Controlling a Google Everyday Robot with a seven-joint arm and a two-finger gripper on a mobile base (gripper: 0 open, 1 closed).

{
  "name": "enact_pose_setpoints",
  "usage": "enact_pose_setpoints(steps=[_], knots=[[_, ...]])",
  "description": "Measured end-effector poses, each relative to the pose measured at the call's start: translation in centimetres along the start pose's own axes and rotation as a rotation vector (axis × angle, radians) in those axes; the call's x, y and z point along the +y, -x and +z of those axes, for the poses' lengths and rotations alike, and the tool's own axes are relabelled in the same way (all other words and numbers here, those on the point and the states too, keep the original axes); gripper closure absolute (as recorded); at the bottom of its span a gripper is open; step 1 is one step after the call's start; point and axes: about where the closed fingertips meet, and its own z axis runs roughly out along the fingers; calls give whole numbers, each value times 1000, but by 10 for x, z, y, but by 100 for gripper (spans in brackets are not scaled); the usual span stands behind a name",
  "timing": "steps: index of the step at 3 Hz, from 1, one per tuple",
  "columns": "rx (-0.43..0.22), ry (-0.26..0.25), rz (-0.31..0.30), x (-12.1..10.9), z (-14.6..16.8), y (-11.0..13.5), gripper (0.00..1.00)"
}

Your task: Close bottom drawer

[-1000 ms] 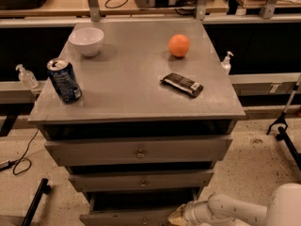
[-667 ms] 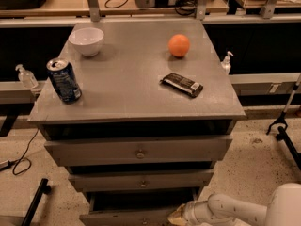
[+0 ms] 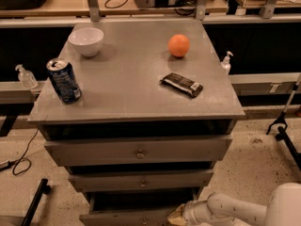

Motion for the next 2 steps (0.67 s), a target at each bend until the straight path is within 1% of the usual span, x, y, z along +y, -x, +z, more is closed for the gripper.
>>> enact_pose_setpoints(steps=[2], knots=[[0,0,0,0,0,0,100]])
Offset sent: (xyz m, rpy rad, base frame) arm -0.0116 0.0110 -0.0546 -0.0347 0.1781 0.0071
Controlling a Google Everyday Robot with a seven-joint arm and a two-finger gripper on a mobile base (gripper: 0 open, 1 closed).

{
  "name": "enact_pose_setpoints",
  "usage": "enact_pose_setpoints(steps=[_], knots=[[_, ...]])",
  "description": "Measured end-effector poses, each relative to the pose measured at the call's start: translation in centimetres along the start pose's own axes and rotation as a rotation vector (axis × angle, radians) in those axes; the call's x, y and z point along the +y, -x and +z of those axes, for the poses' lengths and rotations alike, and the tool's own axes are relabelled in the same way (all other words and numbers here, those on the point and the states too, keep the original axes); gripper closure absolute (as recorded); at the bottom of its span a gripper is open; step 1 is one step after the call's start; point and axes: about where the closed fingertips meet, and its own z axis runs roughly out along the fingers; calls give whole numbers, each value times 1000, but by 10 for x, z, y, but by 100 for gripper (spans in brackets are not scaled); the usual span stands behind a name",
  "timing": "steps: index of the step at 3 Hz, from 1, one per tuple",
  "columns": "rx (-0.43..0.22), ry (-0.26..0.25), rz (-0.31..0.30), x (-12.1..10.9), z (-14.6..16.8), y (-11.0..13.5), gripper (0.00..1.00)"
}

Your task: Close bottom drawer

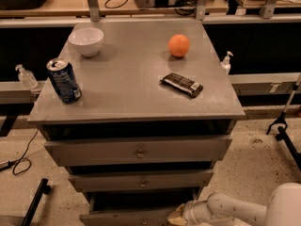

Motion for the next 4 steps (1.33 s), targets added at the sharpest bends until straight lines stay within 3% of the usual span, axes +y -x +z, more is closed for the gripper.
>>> enact_pose_setpoints(steps=[3,4], knots=[[0,0,0,0,0,0,97],[0,0,0,0,0,0,74]])
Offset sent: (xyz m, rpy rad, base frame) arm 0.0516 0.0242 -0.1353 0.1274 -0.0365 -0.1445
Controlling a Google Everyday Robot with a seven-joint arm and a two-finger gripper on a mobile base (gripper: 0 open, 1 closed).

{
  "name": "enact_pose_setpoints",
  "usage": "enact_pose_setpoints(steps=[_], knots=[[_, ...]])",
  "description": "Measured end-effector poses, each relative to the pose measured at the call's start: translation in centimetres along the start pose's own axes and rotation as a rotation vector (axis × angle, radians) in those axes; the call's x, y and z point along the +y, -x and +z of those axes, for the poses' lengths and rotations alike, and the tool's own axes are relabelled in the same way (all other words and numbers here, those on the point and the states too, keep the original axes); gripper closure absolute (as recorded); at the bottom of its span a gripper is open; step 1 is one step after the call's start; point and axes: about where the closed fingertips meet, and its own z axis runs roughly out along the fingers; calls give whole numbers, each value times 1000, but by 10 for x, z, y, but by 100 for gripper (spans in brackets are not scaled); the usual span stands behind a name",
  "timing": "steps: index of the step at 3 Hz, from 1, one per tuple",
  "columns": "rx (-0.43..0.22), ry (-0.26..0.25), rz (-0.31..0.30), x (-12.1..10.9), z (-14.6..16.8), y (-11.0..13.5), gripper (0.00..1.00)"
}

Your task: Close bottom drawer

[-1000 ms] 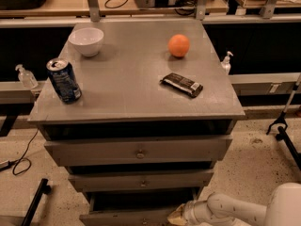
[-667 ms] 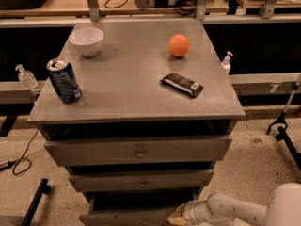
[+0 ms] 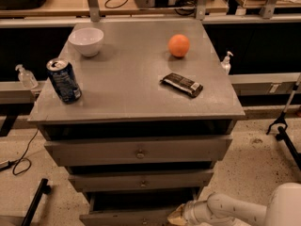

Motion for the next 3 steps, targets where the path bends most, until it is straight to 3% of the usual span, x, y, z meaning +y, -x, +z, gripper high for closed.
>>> enact_pose_setpoints(steps=[3], knots=[[0,3,0,1,1,0,5]])
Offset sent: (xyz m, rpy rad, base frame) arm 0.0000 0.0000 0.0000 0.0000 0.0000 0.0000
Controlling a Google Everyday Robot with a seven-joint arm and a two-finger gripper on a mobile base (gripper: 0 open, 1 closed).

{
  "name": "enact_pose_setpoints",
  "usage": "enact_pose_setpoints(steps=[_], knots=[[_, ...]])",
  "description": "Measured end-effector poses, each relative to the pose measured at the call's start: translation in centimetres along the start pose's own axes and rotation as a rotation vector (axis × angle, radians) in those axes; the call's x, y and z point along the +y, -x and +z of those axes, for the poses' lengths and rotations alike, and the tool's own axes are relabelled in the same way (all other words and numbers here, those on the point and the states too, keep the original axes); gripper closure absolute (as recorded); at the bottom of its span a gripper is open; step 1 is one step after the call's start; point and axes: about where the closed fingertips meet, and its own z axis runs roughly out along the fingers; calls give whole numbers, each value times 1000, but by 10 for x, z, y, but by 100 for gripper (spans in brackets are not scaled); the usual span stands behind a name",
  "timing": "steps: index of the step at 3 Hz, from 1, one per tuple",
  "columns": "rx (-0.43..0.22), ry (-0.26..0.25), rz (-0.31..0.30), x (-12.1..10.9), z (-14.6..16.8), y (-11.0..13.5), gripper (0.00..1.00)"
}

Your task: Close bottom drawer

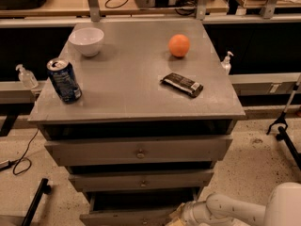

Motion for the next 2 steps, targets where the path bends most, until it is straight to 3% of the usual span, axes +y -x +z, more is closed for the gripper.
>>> enact_pose_setpoints(steps=[2], knots=[[0,0,0,11,-1,-5,0]])
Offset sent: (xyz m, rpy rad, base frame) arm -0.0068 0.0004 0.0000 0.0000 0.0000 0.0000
